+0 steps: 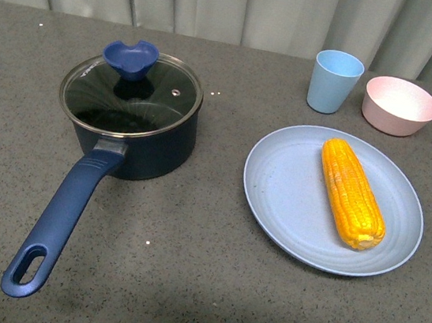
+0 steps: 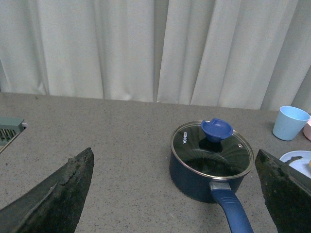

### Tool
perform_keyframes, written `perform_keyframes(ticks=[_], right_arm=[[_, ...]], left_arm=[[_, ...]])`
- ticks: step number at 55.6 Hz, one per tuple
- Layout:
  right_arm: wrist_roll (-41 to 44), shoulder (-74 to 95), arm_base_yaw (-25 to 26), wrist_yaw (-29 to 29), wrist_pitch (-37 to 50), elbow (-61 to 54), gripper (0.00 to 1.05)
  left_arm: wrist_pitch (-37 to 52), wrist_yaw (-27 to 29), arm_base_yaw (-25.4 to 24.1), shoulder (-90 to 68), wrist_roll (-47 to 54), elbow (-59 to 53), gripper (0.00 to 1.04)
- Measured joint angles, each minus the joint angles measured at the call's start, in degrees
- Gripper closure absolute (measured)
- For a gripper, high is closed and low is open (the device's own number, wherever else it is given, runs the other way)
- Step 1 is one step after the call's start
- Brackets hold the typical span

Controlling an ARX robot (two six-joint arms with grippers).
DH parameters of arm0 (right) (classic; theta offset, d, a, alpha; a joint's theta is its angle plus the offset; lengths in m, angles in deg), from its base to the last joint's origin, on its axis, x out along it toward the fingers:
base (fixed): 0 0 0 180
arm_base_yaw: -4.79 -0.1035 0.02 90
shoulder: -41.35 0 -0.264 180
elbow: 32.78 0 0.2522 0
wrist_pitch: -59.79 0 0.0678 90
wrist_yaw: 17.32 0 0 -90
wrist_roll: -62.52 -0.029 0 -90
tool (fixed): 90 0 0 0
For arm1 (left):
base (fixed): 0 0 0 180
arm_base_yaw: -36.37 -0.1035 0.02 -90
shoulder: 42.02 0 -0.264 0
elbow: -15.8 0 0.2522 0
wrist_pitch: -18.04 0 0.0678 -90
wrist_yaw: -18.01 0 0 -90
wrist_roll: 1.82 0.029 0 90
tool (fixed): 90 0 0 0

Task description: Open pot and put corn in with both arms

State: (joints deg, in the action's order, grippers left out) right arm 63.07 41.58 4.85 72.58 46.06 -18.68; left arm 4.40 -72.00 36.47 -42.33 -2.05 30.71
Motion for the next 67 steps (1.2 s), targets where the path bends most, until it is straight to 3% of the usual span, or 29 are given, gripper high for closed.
perform_keyframes(ticks=[41,42,48,49,53,60,67], right_arm=[[0.0,0.0,0.0,0.0,0.0,0.0,0.09],[0.0,0.0,0.0,0.0,0.0,0.0,0.09],[-0.02,0.0,-0.02,0.07,0.0,0.0,0.09],[0.0,0.0,0.0,0.09,0.0,0.0,0.09],[0.0,0.0,0.0,0.02,0.0,0.0,0.09],[0.0,0.0,0.0,0.0,0.0,0.0,0.09],[0.0,0.0,0.0,0.0,0.0,0.0,0.09]], left_arm=[[-0.02,0.11,0.0,0.0,0.0,0.0,0.07],[-0.17,1.03,0.22,-0.15,-0.31,0.04,0.07],[-3.17,20.96,5.97,-8.44,-6.84,1.4,0.07],[-2.78,21.81,6.1,-9.46,-7.37,1.42,0.07],[2.95,22.62,5.88,-17.09,-10.16,1.79,0.07],[24.81,15.06,4.57,-40.26,-15.1,5.29,0.07],[45.53,15.47,10.38,-67.06,-15.43,13.73,0.07]])
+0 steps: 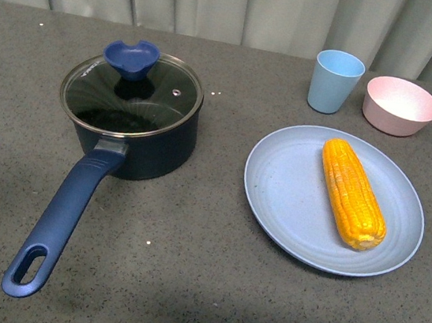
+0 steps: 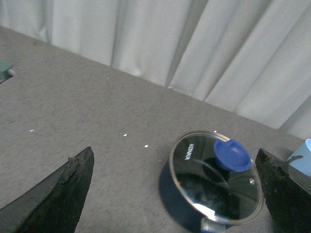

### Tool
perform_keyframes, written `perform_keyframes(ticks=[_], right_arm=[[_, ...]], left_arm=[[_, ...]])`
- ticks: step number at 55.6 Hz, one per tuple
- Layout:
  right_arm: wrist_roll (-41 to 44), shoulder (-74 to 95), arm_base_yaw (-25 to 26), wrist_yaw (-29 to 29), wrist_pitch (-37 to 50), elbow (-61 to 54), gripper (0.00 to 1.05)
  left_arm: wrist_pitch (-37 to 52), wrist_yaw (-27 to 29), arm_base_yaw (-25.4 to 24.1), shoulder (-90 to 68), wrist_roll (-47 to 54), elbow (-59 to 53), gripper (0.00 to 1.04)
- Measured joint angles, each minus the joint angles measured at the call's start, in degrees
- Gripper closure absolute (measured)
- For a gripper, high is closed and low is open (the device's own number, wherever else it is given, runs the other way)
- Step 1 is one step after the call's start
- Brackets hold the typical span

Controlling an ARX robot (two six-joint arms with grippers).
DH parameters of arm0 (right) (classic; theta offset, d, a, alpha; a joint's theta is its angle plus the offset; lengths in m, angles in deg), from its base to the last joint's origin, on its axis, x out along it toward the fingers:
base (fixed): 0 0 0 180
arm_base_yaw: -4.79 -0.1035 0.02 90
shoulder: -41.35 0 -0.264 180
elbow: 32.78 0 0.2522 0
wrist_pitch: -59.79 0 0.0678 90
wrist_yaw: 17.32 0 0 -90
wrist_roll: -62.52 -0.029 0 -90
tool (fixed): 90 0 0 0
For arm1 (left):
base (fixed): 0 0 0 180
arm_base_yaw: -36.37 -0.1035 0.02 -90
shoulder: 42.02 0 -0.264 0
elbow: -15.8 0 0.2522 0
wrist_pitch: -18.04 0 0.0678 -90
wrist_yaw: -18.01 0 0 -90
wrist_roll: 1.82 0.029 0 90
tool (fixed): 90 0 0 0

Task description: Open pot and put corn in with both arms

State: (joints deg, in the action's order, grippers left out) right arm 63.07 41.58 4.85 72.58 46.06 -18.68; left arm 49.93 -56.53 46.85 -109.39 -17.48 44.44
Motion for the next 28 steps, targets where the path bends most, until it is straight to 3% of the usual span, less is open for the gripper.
perform_keyframes(ticks=[8,28], right_arm=[[0.0,0.0,0.0,0.0,0.0,0.0,0.09],[0.0,0.0,0.0,0.0,0.0,0.0,0.09]], left_arm=[[5.68,-2.14,4.76,-19.39,-0.04,10.71,0.07],[4.48,-6.64,7.13,-40.79,3.48,27.63,0.07]])
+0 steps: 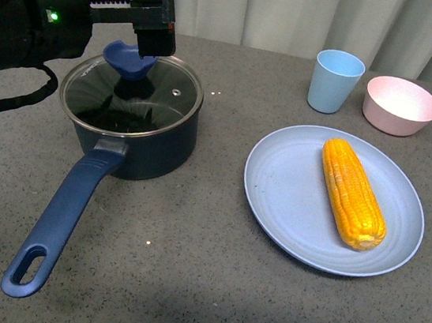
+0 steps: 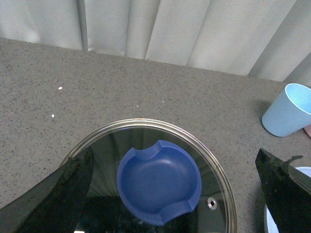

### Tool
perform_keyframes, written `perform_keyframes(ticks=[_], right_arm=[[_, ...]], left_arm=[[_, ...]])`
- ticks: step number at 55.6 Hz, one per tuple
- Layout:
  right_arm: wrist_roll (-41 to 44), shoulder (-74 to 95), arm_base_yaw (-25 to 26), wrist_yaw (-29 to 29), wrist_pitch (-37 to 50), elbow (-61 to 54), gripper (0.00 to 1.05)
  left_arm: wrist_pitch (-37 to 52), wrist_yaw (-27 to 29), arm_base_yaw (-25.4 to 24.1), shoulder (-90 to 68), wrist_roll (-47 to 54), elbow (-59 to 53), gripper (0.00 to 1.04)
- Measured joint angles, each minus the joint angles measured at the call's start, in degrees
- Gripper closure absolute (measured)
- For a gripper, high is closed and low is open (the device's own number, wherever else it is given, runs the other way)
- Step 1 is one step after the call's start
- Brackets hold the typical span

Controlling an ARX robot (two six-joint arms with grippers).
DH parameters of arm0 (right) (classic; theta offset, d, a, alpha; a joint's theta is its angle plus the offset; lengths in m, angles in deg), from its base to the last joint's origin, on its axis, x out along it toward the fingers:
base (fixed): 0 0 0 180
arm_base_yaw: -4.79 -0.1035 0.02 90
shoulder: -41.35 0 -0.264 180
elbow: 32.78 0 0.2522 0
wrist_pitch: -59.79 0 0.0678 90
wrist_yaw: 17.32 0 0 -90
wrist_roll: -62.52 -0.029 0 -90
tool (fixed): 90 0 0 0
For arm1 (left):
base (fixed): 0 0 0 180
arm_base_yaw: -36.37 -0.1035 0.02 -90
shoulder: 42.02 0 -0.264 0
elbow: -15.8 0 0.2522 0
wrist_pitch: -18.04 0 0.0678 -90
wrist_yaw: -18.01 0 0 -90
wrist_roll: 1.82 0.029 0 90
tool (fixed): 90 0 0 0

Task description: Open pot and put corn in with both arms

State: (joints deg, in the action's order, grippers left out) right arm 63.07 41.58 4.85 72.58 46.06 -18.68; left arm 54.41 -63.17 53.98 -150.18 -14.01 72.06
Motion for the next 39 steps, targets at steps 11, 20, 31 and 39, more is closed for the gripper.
perform_keyframes(ticks=[11,20,31,39], right_arm=[[0.0,0.0,0.0,0.0,0.0,0.0,0.09],[0.0,0.0,0.0,0.0,0.0,0.0,0.09],[0.0,0.0,0.0,0.0,0.0,0.0,0.09],[0.0,0.0,0.0,0.0,0.0,0.0,0.09]], left_arm=[[-0.33,0.11,-0.42,-4.98,1.53,3.5,0.07],[-0.33,-0.02,-0.26,-7.45,1.66,4.11,0.07],[-0.72,-0.09,-0.02,-8.61,2.95,4.55,0.07],[-1.25,-0.46,0.04,-9.38,3.54,4.72,0.07]])
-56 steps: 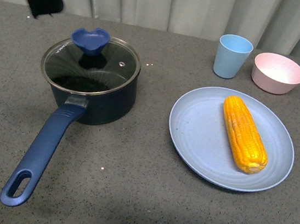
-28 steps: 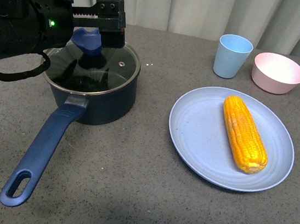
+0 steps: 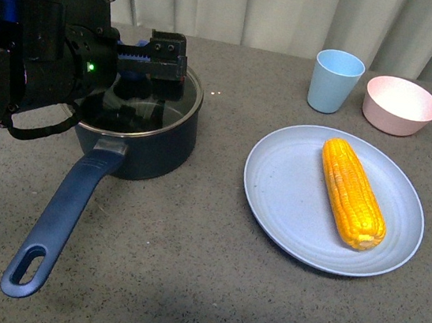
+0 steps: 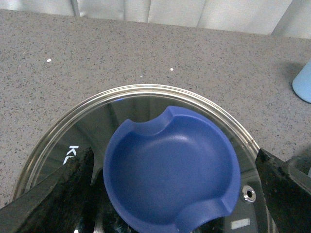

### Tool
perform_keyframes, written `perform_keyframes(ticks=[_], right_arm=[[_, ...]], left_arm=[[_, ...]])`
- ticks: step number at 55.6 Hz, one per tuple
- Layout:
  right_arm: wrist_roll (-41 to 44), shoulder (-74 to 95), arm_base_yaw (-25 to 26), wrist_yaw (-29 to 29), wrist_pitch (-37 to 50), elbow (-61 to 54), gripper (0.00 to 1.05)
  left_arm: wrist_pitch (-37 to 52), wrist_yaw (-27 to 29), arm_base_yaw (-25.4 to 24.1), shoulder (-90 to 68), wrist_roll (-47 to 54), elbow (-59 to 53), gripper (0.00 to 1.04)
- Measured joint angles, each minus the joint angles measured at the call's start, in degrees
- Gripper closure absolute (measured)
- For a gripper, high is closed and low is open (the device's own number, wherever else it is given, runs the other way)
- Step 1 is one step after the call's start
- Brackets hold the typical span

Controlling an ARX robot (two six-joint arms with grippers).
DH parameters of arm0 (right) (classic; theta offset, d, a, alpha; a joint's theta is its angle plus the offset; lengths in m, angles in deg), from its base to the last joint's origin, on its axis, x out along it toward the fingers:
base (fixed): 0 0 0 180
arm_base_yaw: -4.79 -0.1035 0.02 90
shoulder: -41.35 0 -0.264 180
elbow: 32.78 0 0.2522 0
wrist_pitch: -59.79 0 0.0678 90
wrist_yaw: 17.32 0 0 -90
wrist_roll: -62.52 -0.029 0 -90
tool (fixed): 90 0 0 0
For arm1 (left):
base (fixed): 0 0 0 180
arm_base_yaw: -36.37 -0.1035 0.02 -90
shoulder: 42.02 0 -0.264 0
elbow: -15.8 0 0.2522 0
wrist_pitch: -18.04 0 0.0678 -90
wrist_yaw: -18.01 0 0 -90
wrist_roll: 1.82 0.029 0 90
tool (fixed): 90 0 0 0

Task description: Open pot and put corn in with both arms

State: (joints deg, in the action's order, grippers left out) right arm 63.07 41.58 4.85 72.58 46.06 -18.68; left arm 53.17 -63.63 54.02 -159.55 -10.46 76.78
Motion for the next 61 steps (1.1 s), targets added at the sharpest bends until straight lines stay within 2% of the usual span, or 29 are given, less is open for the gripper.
perform_keyframes(ticks=[11,19,22,24,48,52,61], right_arm=[[0.0,0.0,0.0,0.0,0.0,0.0,0.09],[0.0,0.0,0.0,0.0,0.0,0.0,0.09],[0.0,0.0,0.0,0.0,0.0,0.0,0.09],[0.0,0.0,0.0,0.0,0.0,0.0,0.09],[0.0,0.0,0.0,0.0,0.0,0.0,0.09],[0.0,0.0,0.0,0.0,0.0,0.0,0.09],[0.0,0.0,0.0,0.0,0.0,0.0,0.09]], left_arm=[[-0.15,0.0,0.0,-0.31,0.31,0.09,0.08],[-0.15,-0.07,0.0,-0.31,0.46,0.15,0.29],[-0.15,-0.44,0.0,-0.31,0.37,0.17,0.41],[-0.15,-0.5,-0.02,-0.31,0.26,0.2,0.43],[-0.66,-1.92,-0.81,5.73,-0.98,0.13,0.45],[-0.68,-2.49,-2.25,7.45,-0.96,0.22,0.45],[-0.37,-2.82,-9.33,7.34,-0.44,0.2,0.45]])
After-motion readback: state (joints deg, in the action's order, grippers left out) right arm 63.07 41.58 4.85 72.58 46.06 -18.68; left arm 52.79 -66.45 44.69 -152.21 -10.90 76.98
